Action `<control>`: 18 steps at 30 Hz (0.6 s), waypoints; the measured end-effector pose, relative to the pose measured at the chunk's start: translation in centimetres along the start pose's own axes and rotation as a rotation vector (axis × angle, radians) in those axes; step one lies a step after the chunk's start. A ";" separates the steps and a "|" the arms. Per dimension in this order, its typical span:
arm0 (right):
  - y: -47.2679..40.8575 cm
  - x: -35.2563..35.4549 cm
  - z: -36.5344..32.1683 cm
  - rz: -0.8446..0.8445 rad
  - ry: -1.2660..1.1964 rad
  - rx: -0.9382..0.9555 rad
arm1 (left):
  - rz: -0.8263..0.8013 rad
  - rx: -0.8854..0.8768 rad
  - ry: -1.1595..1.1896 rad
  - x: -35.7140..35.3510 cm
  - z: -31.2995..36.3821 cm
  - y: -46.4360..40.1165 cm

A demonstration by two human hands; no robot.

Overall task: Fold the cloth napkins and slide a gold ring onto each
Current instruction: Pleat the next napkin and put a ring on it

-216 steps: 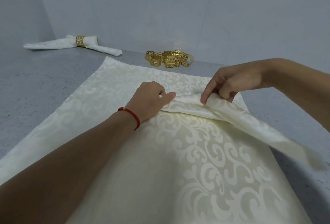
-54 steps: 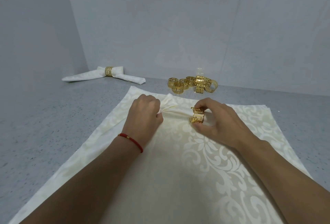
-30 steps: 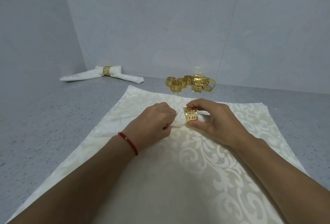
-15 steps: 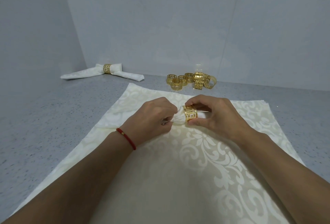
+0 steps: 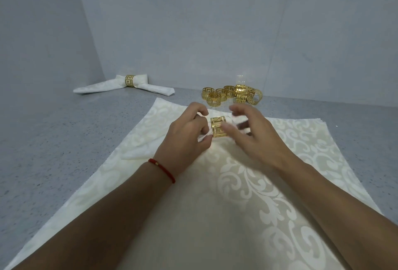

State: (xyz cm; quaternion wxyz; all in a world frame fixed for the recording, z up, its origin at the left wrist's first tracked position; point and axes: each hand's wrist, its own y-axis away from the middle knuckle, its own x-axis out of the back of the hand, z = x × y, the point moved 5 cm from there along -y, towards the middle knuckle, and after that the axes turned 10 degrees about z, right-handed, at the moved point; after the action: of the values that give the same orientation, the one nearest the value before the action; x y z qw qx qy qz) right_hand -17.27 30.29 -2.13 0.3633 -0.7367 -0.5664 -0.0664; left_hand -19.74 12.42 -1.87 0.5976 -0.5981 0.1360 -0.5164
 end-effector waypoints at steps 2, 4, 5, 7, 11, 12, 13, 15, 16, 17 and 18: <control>0.2 -0.1 0.4 -0.010 -0.078 -0.107 | 0.014 -0.021 -0.013 0.1 0.2 -0.2; 0.1 -0.1 0.4 0.014 -0.085 -0.104 | -0.002 -0.025 0.000 0.2 0.6 -0.5; 0.0 -0.1 0.4 0.033 -0.107 -0.101 | -0.027 0.015 0.034 0.2 0.5 -0.5; -0.1 0.2 0.4 0.067 -0.127 -0.085 | -0.125 0.194 0.130 0.2 -0.1 -0.4; 0.5 0.0 -0.2 0.064 -0.098 0.020 | -0.264 0.321 0.102 -0.2 -0.7 -0.1; 0.7 0.0 -0.5 0.075 -0.095 0.044 | -0.283 0.301 0.086 -0.2 -0.6 -0.2; 0.7 -0.1 -0.6 0.090 -0.089 0.060 | -0.285 0.306 0.096 -0.2 -0.7 -0.2; 0.9 -0.1 -0.8 0.119 -0.087 0.068 | -0.260 0.356 0.124 0.0 -1.1 -0.1; 0.9 -0.2 -0.7 0.127 -0.097 0.058 | -0.251 0.360 0.122 0.1 -1.2 0.0; 0.9 -0.3 -0.6 0.128 -0.108 0.040 | -0.248 0.354 0.117 0.0 -1.2 0.1; 0.9 -0.5 -0.5 0.127 -0.114 0.024 | -0.248 0.355 0.121 0.0 -1.2 0.2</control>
State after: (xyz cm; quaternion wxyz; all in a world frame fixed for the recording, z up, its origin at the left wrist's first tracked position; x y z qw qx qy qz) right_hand -16.44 29.51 -2.42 0.3429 -0.7694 -0.5389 0.0055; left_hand -20.61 11.71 -2.35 0.6163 -0.4634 0.0039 -0.6367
